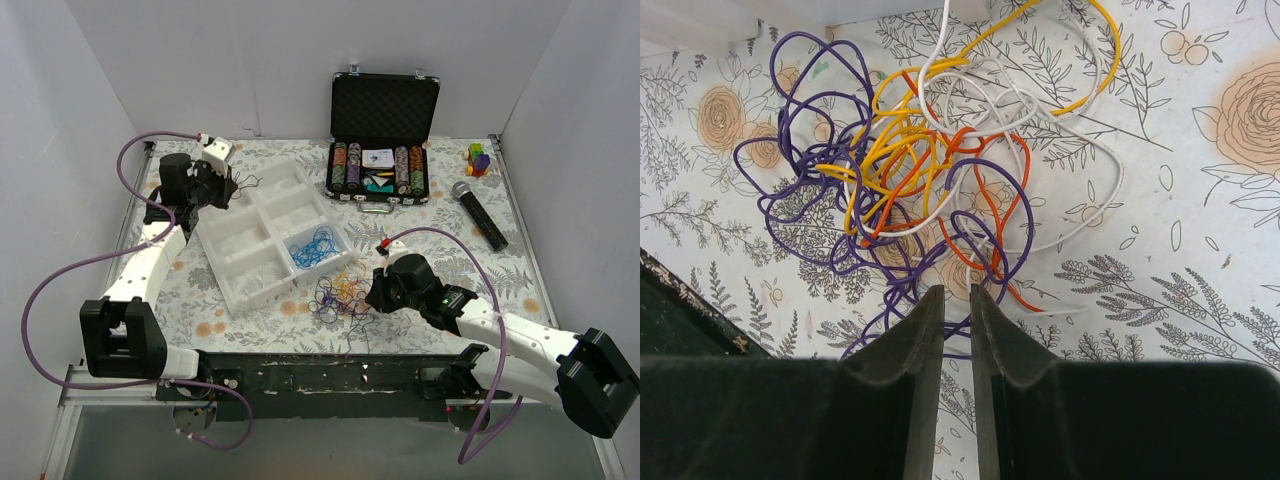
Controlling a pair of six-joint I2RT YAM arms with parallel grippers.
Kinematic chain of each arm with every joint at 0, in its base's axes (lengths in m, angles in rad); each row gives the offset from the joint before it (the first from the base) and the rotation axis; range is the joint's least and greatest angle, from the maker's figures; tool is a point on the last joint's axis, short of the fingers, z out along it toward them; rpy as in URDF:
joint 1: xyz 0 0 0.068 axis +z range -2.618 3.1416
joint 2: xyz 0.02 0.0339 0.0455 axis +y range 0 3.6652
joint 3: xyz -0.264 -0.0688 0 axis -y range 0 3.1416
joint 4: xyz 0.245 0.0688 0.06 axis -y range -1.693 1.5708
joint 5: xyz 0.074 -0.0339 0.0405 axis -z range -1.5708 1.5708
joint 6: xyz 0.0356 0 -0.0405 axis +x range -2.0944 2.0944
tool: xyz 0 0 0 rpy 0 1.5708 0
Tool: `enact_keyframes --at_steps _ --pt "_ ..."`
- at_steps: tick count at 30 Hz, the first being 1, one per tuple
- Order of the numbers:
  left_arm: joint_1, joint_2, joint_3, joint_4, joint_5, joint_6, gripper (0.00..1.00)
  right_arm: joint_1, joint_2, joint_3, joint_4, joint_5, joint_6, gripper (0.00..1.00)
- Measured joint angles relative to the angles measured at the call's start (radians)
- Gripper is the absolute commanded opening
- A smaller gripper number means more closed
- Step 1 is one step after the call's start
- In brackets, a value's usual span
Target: Untangle the cables
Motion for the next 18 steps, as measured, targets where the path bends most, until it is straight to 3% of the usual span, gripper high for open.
enact_keyframes --at_steps 18 --pt "0.017 0.026 -0.089 0.048 -0.047 0.086 0.0 0.0 -0.013 0.007 -0.014 0.015 0.0 0.24"
